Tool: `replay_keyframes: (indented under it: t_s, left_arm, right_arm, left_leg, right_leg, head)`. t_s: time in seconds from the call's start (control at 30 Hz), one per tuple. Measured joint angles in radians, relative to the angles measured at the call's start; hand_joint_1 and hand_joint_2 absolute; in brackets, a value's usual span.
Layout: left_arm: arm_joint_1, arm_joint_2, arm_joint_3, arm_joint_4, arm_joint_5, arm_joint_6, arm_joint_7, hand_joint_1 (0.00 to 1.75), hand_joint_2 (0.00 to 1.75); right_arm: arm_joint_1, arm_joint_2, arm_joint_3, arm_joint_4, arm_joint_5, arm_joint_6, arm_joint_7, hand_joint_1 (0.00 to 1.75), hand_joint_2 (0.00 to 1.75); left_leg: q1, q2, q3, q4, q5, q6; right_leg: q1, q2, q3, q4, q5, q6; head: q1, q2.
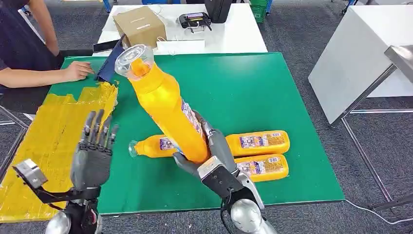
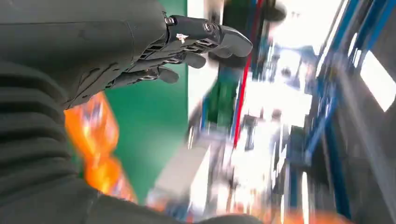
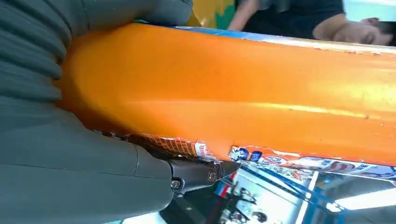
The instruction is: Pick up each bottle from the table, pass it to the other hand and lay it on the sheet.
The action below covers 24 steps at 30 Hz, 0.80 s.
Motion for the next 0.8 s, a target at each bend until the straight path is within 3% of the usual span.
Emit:
replay_keyframes:
  t_s: [0.27, 0.53, 0.8]
  left_arm:
    - [0.036, 0.028, -0.135, -0.012, -0.019, -0.005, -0.021, 0.0, 1.75]
    - [0.042, 0.044, -0.16, -0.019, -0.022, -0.004, -0.023, 0.0, 1.75]
    - [0.045, 0.051, -0.174, -0.042, -0.117, 0.026, -0.081, 0.0, 1.75]
  right_arm:
    - [-0.056, 0.015, 0.039, 0.024, 0.011, 0.032, 0.011, 1.75, 1.75]
    - [-0.067, 0.019, 0.055, 0.045, 0.011, 0.036, 0.016, 1.75, 1.75]
    - [-0.131, 0.021, 0.156, 0.184, -0.007, 0.14, 0.074, 1.75, 1.75]
  left_leg:
    - [0.0, 0.0, 0.0, 0.0, 0.0, 0.0]
    - [0.0, 0.0, 0.0, 0.0, 0.0, 0.0]
    - [0.001, 0.0, 0.0, 0.0, 0.0, 0.0]
  right_leg:
    - [0.0, 0.0, 0.0, 0.0, 0.0, 0.0]
    - [0.0, 0.0, 0.0, 0.0, 0.0, 0.0]
    - [0.0, 0.0, 0.0, 0.0, 0.0, 0.0]
  head:
    - [0.0, 0.0]
    - [0.0, 0.0]
    - [0.0, 0.0]
